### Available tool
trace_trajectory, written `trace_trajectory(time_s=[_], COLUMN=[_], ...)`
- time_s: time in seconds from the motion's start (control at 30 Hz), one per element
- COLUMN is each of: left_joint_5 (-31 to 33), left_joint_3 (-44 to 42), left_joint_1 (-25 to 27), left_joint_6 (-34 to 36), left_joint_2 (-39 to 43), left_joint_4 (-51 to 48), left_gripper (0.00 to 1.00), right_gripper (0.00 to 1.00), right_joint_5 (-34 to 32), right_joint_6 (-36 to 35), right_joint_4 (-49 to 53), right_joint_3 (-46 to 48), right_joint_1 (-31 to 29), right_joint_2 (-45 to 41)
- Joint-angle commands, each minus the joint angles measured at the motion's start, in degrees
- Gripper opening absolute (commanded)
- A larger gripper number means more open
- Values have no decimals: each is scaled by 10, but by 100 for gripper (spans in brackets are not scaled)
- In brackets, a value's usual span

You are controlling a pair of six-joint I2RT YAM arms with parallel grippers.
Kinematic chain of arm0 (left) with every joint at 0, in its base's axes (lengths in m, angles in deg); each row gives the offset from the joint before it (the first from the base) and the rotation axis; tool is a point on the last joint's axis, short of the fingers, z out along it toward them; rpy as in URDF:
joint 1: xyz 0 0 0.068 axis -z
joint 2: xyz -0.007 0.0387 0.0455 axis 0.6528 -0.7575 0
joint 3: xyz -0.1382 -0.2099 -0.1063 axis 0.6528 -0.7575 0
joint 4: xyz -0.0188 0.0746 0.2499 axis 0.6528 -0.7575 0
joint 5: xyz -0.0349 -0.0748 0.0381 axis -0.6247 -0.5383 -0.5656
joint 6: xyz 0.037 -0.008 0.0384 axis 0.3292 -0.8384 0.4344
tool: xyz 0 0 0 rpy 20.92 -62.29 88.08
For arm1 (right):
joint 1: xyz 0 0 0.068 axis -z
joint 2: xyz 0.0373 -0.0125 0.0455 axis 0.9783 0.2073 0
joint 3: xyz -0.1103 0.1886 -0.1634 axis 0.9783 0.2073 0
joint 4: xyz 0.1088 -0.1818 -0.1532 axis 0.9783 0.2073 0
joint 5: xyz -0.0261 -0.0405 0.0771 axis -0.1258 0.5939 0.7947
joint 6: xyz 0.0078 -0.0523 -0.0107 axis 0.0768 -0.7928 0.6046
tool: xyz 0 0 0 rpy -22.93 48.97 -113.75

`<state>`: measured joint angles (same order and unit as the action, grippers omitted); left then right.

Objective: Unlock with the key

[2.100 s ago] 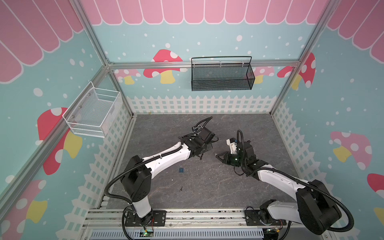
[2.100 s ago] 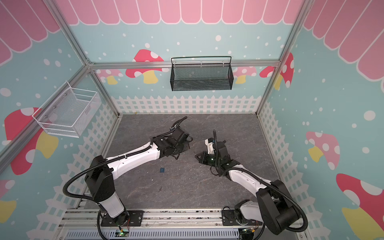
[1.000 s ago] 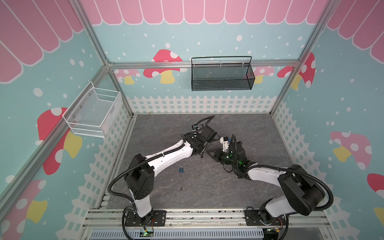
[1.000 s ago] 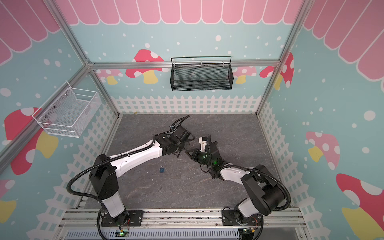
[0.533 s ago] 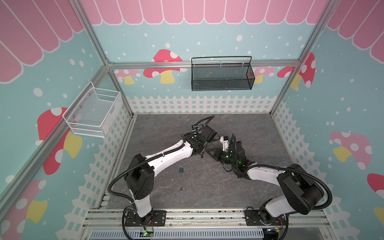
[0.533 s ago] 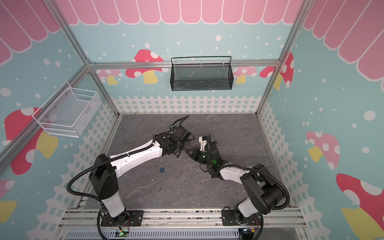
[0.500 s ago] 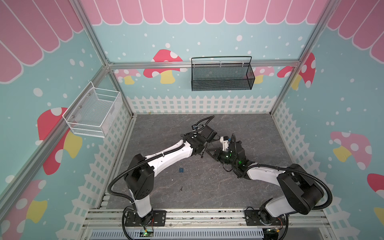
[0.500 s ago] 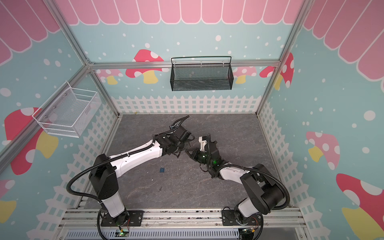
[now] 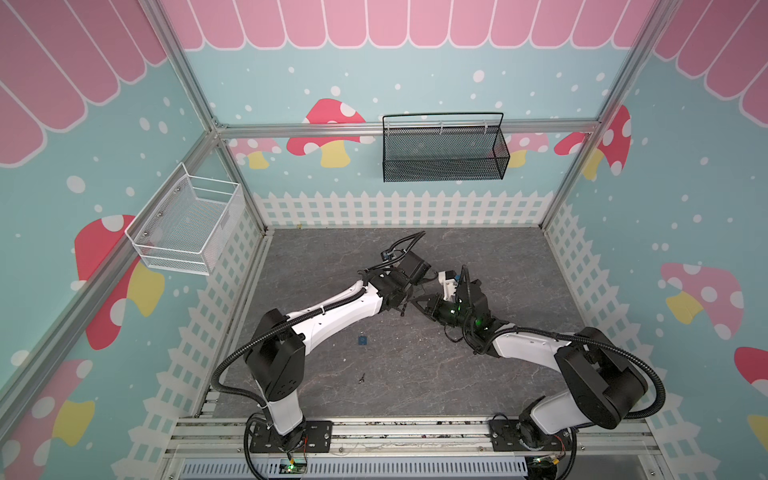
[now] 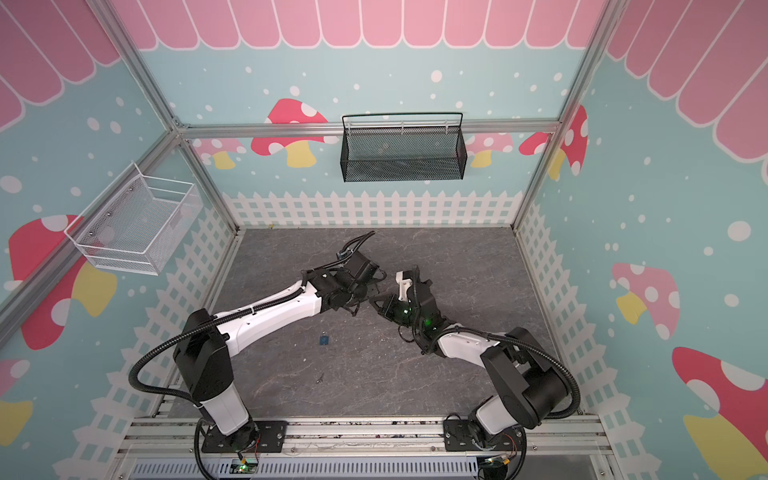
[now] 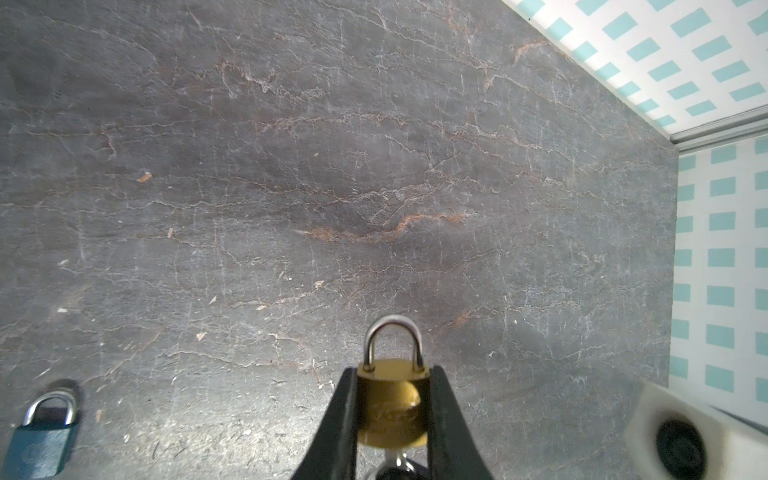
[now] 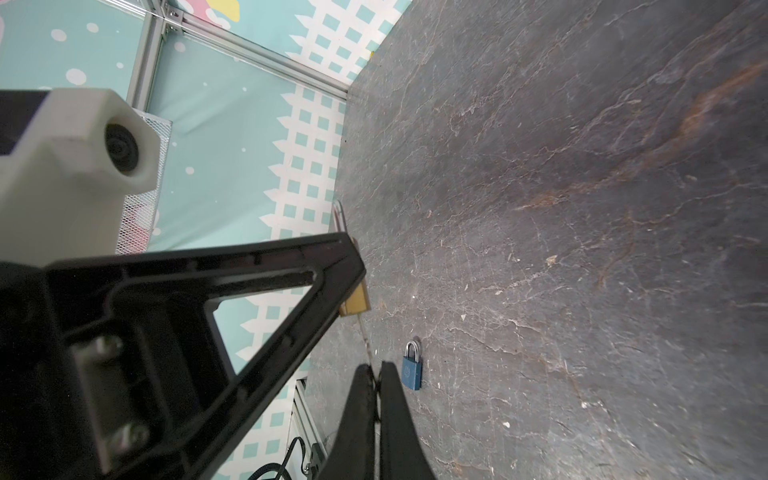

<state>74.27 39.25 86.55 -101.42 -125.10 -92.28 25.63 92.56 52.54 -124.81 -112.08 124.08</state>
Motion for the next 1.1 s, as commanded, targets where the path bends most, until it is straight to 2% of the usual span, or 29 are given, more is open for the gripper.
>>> trace_trajectory(time_s=[0.0, 0.3, 0.5, 0.6, 0.7, 0.9, 1.07], left_joint_5=[-32, -43, -45, -58, -48, -69, -59], left_joint_3=[-14, -53, -42, -40, -47, -55, -54], left_joint_1=[9, 30, 38, 40, 54, 62, 63], left_joint_6=[-11, -24, -18, -19, -29, -35, -42], left_joint_2=[30, 55, 58, 57, 71, 60, 73], left_joint_4=[-3, -3, -2, -3, -4, -17, -8], left_gripper=[0, 0, 0, 0, 0, 0, 0], right_gripper=[0, 0, 0, 0, 0, 0, 0], right_joint_5=[-38, -76, -89, -106, -132, -130, -128], right_joint_6=[-11, -48, -49, -90, -95, -120, -118], right_joint_4=[-7, 0, 7, 36, 30, 26, 20], right_joint_3=[-13, -34, -36, -48, -35, -55, -51], right_joint_1=[-1, -2, -2, -3, -3, -5, -5], right_joint_2=[-14, -36, -42, -47, -62, -72, -71])
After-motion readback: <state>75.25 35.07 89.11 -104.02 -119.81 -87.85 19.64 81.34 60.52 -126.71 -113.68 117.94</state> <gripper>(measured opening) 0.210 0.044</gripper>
